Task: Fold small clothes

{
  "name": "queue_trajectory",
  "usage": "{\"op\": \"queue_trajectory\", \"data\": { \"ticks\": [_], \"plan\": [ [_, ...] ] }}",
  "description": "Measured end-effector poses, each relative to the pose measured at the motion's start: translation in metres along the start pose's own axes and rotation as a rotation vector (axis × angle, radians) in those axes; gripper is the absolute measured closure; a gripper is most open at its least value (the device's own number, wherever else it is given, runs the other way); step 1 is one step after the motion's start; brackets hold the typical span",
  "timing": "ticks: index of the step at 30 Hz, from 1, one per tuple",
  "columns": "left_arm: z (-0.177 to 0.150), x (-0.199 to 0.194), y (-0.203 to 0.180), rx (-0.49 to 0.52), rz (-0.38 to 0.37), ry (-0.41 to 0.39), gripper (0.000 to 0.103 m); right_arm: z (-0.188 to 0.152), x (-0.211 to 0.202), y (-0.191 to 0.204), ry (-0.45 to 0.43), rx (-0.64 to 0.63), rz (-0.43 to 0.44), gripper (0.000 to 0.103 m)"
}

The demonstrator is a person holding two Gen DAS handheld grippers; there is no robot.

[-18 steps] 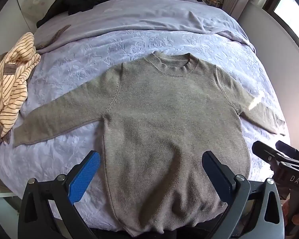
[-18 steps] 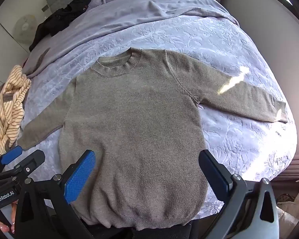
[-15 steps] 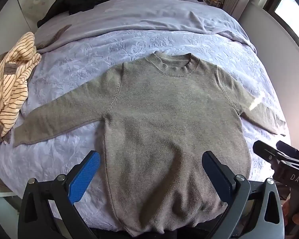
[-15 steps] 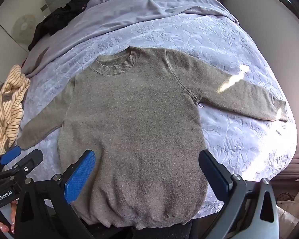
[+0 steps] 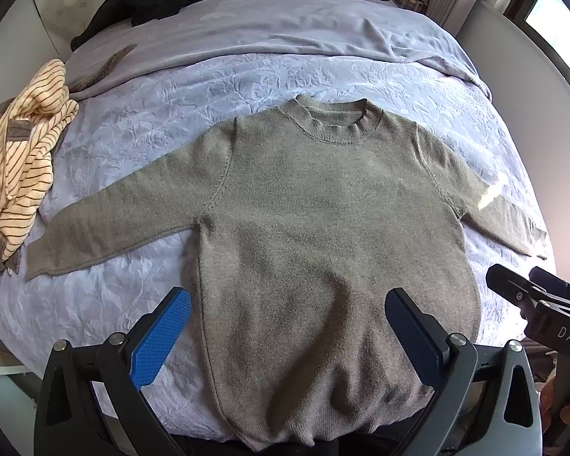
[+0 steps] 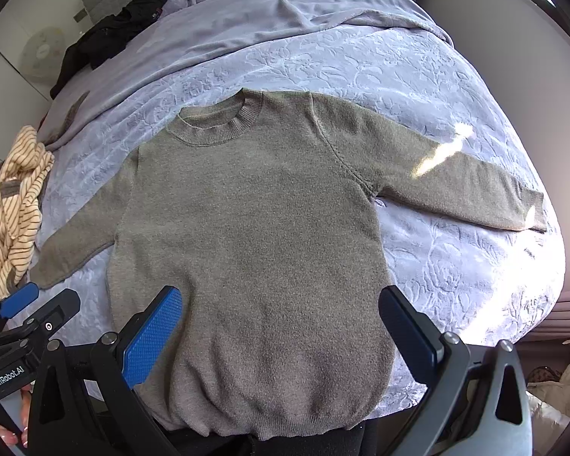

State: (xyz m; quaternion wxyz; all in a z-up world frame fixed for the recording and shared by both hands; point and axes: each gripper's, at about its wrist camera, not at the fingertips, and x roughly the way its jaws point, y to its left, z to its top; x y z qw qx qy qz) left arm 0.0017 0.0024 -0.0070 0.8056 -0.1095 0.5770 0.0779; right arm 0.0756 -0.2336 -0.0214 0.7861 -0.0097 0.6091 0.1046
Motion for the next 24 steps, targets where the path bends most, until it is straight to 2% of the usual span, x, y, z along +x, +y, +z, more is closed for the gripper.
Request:
{"op": "queue_trajectory", "data": {
  "ticks": [10, 18, 24],
  "plan": [
    [0.001, 0.005, -0.006, 0.003, 0.018, 0.013, 0.001, 0.007, 0.007, -0.005, 0.011, -0.004, 0.012, 0.000],
    [-0.001, 0.009, -0.018, -0.042, 0.007, 0.000, 0.001, 0.012, 0.014, -0.016, 0.030, -0.041, 0.023, 0.000],
    [-0.006, 0.011, -0.033, -0.086, 0.034, 0.027, 0.001, 0.015, 0.017, -0.030, 0.046, -0.076, 0.039, 0.000]
  ]
}}
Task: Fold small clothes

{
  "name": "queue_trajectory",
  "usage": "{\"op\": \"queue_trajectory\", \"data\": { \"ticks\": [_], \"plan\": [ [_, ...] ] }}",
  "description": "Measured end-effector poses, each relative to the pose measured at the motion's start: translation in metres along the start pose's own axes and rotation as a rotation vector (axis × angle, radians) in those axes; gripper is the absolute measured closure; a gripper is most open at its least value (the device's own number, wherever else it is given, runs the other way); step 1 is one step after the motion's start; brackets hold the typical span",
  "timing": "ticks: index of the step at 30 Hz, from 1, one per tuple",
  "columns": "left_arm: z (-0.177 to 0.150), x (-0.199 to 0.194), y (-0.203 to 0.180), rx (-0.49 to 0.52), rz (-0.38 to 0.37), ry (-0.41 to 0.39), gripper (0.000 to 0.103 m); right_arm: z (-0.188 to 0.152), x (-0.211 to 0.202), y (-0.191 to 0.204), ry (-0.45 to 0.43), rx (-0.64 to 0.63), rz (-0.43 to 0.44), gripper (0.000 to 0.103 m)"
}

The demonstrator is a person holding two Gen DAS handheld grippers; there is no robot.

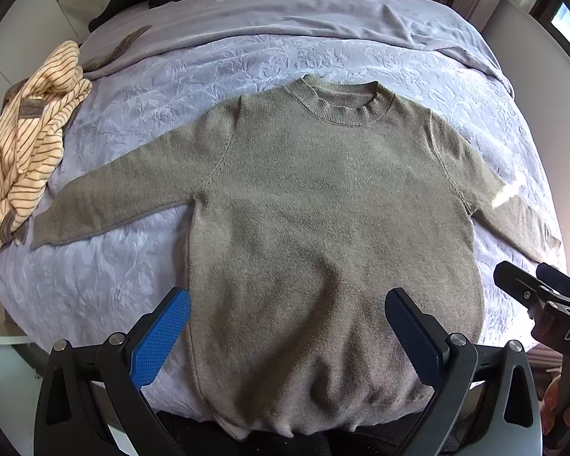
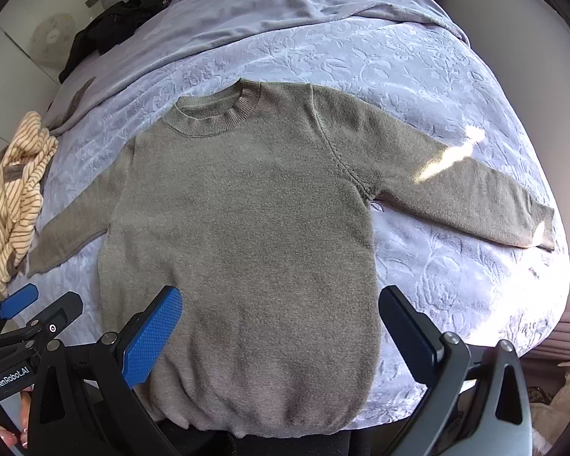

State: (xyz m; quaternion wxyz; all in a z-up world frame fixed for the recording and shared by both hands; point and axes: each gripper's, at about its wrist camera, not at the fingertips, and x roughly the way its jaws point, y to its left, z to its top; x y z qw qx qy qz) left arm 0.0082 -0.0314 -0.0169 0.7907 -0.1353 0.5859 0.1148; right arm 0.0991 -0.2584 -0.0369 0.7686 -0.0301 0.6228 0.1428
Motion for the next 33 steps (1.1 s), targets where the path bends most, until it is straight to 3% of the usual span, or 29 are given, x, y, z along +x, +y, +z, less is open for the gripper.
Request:
{"op": "queue_trajectory", "data": {
  "ticks": [7, 19, 27, 33],
  "plan": [
    [-0.012, -0.003, -0.016, -0.036, 0.081, 0.016, 0.001, 0.002, 0.000, -0.020, 0.011, -0.042, 0.025, 0.000],
    [-0.032, -0.007, -0.020, -0.084, 0.136, 0.009, 0.001, 0.008, 0.009, -0.025, 0.032, -0.100, 0.069, 0.000],
    [-0.025, 0.000, 0.000, -0.099, 0.121, 0.004, 0.001, 0.013, 0.017, -0.012, 0.043, -0.093, 0.060, 0.000],
    [-0.016, 0.023, 0.011, -0.049, 0.071, 0.036, 0.001, 0.009, 0.024, -0.004, 0.057, -0.054, 0.039, 0.000]
  ]
}}
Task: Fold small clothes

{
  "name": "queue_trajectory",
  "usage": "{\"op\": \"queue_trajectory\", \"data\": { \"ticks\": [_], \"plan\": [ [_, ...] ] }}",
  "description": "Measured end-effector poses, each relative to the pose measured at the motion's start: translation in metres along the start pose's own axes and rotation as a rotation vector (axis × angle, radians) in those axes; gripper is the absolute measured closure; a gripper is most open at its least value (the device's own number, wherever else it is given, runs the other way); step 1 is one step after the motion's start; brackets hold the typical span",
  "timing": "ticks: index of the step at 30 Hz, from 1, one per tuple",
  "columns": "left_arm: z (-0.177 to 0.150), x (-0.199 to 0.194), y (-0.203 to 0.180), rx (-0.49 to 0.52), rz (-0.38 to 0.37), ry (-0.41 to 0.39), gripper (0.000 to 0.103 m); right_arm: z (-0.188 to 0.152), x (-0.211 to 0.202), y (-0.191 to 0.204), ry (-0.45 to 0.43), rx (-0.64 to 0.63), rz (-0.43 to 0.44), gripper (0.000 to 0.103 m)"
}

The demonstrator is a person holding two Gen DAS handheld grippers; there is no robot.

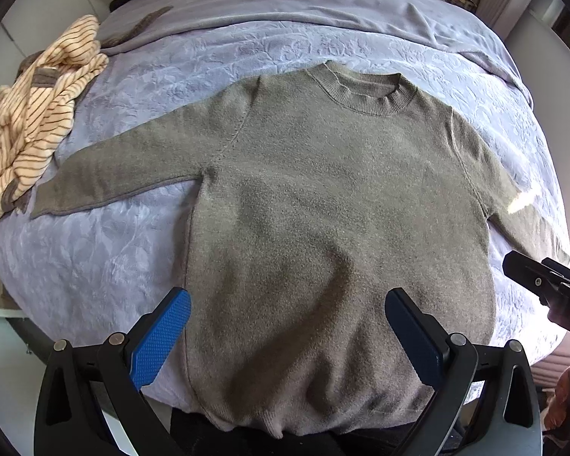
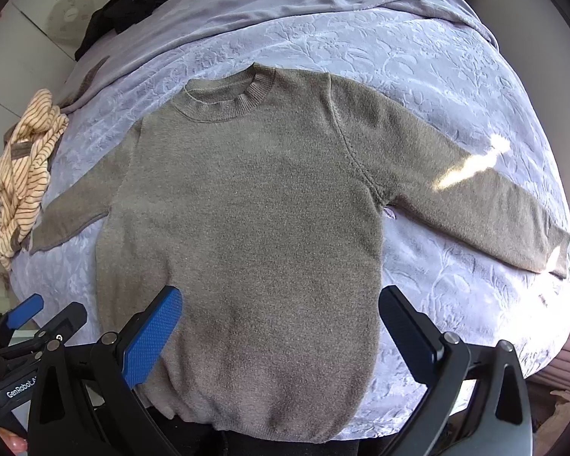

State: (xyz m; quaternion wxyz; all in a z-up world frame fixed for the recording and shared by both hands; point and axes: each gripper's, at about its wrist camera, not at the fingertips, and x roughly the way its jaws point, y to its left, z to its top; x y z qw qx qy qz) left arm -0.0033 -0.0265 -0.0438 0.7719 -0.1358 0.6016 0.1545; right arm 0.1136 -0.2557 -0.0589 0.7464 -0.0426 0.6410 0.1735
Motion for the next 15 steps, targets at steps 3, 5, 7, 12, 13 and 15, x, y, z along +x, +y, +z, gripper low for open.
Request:
{"op": "queue_trajectory", "data": {
  "ticks": [3, 5, 7, 12, 13, 15],
  "plan": [
    [0.006, 0.009, 0.007, 0.021, -0.021, 0.007, 0.001, -0.003, 0.003, 0.003, 0.002, 0.036, -0.007, 0.000],
    [0.008, 0.015, 0.010, 0.031, -0.034, 0.015, 0.001, -0.006, 0.005, 0.006, 0.000, 0.062, -0.010, 0.000],
    [0.011, 0.021, 0.015, 0.041, -0.048, 0.022, 0.001, -0.009, 0.009, 0.009, 0.005, 0.087, -0.020, 0.000],
    [0.014, 0.028, 0.026, 0.072, -0.076, 0.031, 0.001, -0.012, 0.013, 0.017, 0.003, 0.121, -0.041, 0.000],
    [0.015, 0.029, 0.029, 0.078, -0.081, 0.031, 0.001, -0.013, 0.013, 0.019, 0.003, 0.127, -0.043, 0.000],
    [0.016, 0.030, 0.034, 0.080, -0.091, 0.028, 0.001, -0.013, 0.014, 0.024, 0.002, 0.137, -0.050, 0.000]
  ]
}}
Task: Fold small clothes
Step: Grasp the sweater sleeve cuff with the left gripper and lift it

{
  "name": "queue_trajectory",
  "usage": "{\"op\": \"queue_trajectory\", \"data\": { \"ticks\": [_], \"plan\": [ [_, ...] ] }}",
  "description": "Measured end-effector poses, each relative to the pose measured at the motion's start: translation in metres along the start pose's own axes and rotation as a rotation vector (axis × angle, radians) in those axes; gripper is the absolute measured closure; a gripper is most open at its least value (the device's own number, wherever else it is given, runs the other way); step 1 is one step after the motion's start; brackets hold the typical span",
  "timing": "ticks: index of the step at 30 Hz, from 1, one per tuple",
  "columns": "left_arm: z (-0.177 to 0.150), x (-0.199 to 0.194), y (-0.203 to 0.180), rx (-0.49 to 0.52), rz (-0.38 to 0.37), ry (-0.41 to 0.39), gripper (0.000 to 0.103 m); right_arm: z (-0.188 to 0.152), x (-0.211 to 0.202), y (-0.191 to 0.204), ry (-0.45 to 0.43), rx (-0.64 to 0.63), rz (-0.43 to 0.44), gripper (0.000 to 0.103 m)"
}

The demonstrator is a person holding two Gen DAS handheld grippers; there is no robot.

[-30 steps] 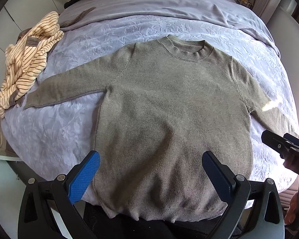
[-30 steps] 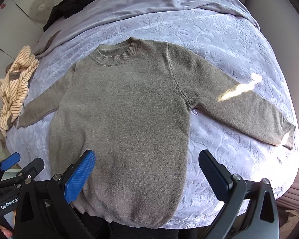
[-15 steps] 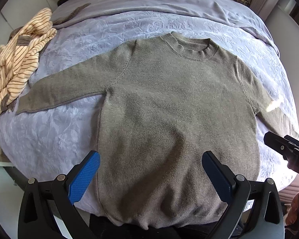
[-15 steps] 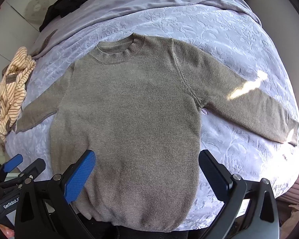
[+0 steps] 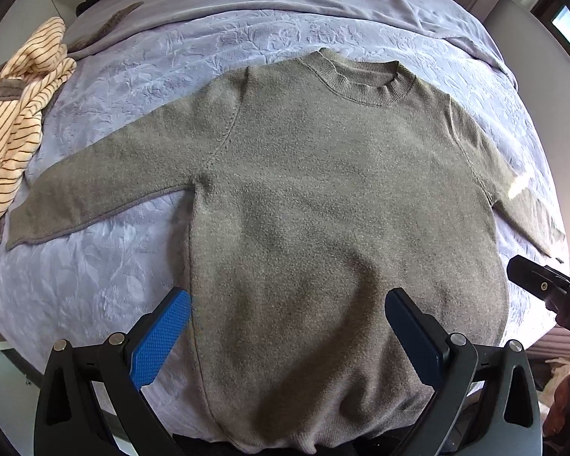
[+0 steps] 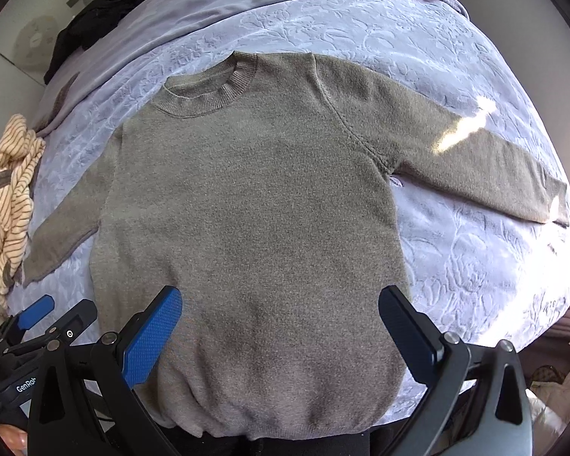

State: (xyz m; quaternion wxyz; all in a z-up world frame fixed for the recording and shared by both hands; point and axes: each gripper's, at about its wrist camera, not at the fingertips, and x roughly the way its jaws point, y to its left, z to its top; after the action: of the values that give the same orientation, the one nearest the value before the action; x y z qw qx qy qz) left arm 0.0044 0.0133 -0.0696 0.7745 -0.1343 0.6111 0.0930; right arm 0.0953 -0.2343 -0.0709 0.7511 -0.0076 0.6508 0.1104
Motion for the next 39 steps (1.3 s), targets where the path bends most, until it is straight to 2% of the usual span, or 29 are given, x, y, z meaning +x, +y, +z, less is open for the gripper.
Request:
{"op": "queue_trajectory", "data": {
  "ticks": [10, 15, 21, 27, 30, 33, 39],
  "plan": [
    [0.010, 0.010, 0.022, -0.011, -0.046, -0.002, 0.001, -0.002, 0.001, 0.025, -0.002, -0.008, -0.040, 0.000],
    [0.011, 0.013, 0.028, -0.028, -0.068, -0.020, 0.001, -0.001, 0.005, 0.031, 0.008, -0.025, -0.012, 0.000],
    [0.014, 0.013, 0.064, -0.199, -0.152, -0.083, 0.001, 0.010, 0.014, 0.038, 0.023, -0.098, 0.014, 0.000],
    [0.014, 0.022, 0.092, -0.281, -0.198, -0.129, 0.001, 0.015, 0.025, 0.052, 0.029, -0.191, 0.009, 0.000],
    [0.015, 0.027, 0.119, -0.339, -0.240, -0.175, 0.001, 0.016, 0.032, 0.057, 0.055, -0.210, 0.019, 0.000],
    [0.012, 0.028, 0.166, -0.442, -0.262, -0.261, 0.001, 0.015, 0.035, 0.062, 0.069, -0.229, 0.020, 0.000],
    [-0.010, 0.048, 0.277, -0.726, -0.291, -0.365, 0.001, 0.009, 0.042, 0.069, 0.096, -0.248, 0.019, 0.000]
  ]
}}
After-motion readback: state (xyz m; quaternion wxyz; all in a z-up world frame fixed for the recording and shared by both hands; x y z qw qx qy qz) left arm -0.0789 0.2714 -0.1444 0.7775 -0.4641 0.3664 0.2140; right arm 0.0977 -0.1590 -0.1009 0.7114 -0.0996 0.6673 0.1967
